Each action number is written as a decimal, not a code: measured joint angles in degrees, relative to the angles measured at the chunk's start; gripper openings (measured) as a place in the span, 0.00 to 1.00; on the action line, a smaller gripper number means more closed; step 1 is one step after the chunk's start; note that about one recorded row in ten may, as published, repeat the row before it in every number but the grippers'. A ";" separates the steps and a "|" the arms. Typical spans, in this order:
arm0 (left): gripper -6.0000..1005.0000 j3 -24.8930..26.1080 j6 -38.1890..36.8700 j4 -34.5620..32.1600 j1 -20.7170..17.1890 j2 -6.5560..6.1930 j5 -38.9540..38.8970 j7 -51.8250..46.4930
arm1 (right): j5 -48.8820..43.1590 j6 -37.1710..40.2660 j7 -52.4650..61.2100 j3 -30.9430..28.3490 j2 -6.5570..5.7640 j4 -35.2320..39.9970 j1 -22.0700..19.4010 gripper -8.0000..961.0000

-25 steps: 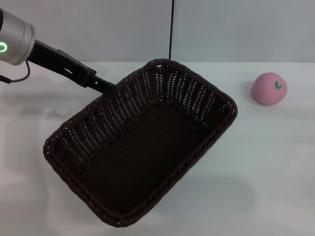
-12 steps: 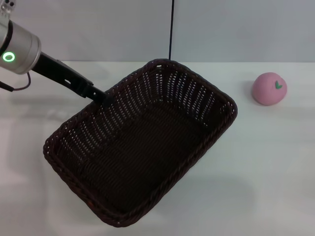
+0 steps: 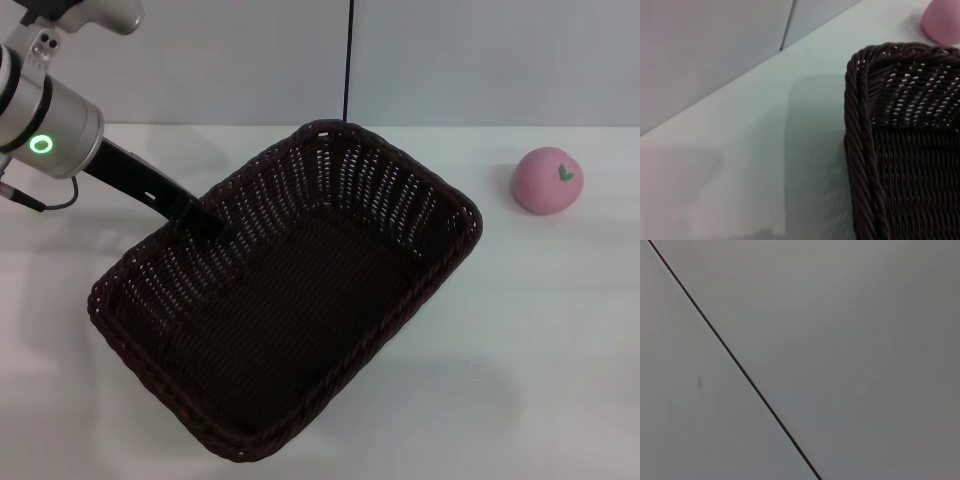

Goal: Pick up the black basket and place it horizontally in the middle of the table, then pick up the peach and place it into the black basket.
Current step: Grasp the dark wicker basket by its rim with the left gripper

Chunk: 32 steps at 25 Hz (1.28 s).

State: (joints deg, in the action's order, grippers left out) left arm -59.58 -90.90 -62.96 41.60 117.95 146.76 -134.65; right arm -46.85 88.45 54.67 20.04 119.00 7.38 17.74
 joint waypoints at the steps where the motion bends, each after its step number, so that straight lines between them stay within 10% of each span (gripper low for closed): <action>1: 0.73 -0.14 0.07 0.13 -0.02 0.00 0.00 -0.01 | 0.00 0.00 0.00 0.00 0.00 0.00 0.00 0.65; 9: 0.73 -1.95 0.64 0.39 -0.19 0.09 0.02 -0.80 | 0.00 0.00 0.00 0.00 0.00 -0.46 0.01 0.65; 32: 0.21 -2.20 -0.81 -1.38 -0.22 0.05 -0.65 0.35 | 0.00 0.06 0.00 -0.71 0.00 -0.80 -0.17 0.65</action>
State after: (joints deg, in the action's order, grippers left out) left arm -61.78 -91.72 -64.34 41.37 118.00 146.12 -134.30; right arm -46.84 88.51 54.67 19.33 119.00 6.58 17.57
